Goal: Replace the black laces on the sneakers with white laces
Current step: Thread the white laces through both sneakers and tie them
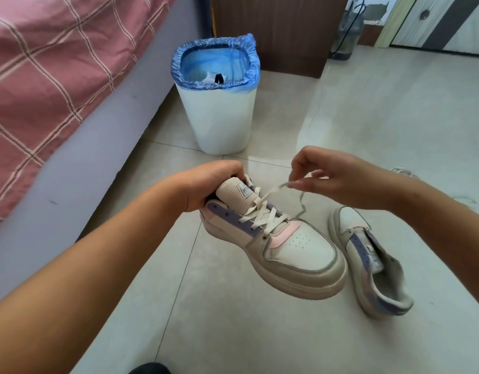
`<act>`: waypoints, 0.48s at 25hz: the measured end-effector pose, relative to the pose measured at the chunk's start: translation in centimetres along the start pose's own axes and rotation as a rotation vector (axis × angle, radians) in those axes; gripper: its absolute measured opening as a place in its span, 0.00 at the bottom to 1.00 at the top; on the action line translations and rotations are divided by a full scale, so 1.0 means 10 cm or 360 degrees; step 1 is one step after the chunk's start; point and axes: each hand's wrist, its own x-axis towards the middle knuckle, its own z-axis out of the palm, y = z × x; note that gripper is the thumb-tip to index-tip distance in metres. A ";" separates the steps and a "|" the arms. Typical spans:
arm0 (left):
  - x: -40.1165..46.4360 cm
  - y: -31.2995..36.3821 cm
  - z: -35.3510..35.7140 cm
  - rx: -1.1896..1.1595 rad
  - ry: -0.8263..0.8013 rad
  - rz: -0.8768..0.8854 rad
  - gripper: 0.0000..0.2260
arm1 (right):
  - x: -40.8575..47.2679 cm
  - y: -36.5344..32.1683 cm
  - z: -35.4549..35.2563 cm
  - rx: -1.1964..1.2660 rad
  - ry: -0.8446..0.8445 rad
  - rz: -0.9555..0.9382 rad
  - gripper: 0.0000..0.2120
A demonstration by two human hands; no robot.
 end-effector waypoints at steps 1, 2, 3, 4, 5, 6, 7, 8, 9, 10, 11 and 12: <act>0.00 0.02 0.02 -0.0006 -0.0016 0.0015 0.13 | -0.01 -0.06 0.04 0.0104 -0.0051 -0.0035 0.07; 0.00 0.03 0.04 -0.0016 -0.0029 0.0029 0.13 | -0.01 -0.12 0.08 0.0157 -0.0110 -0.0066 0.10; 0.00 0.04 0.05 -0.0026 -0.0032 0.0034 0.13 | -0.01 -0.14 0.11 0.0147 -0.0147 -0.0105 0.11; -0.01 0.05 0.07 -0.0030 -0.0030 0.0033 0.12 | 0.00 -0.16 0.14 0.0109 -0.0155 -0.0141 0.11; -0.02 0.05 0.08 -0.0029 -0.0027 0.0026 0.12 | 0.02 -0.17 0.16 0.0072 -0.0148 -0.0162 0.09; -0.02 0.06 0.09 -0.0031 -0.0017 0.0022 0.12 | 0.02 -0.17 0.16 0.0052 -0.0145 -0.0167 0.07; -0.02 0.06 0.09 -0.0038 -0.0002 0.0019 0.12 | 0.03 -0.17 0.17 0.0021 -0.0146 -0.0167 0.06; -0.01 0.06 0.10 -0.0039 0.0025 0.0017 0.12 | 0.04 -0.17 0.17 -0.0028 -0.0147 -0.0166 0.05; -0.01 0.05 0.10 -0.0013 0.0059 0.0020 0.12 | 0.05 -0.16 0.18 -0.0086 -0.0139 -0.0166 0.04; 0.00 0.05 0.10 0.0046 0.0099 0.0031 0.11 | 0.05 -0.16 0.18 -0.0123 -0.0131 -0.0165 0.04; 0.01 0.04 0.10 0.0123 0.0138 0.0048 0.11 | 0.05 -0.17 0.17 -0.0134 -0.0134 -0.0153 0.04; 0.03 0.04 0.10 0.0194 0.0169 0.0062 0.11 | 0.04 -0.18 0.15 -0.0137 -0.0153 -0.0128 0.04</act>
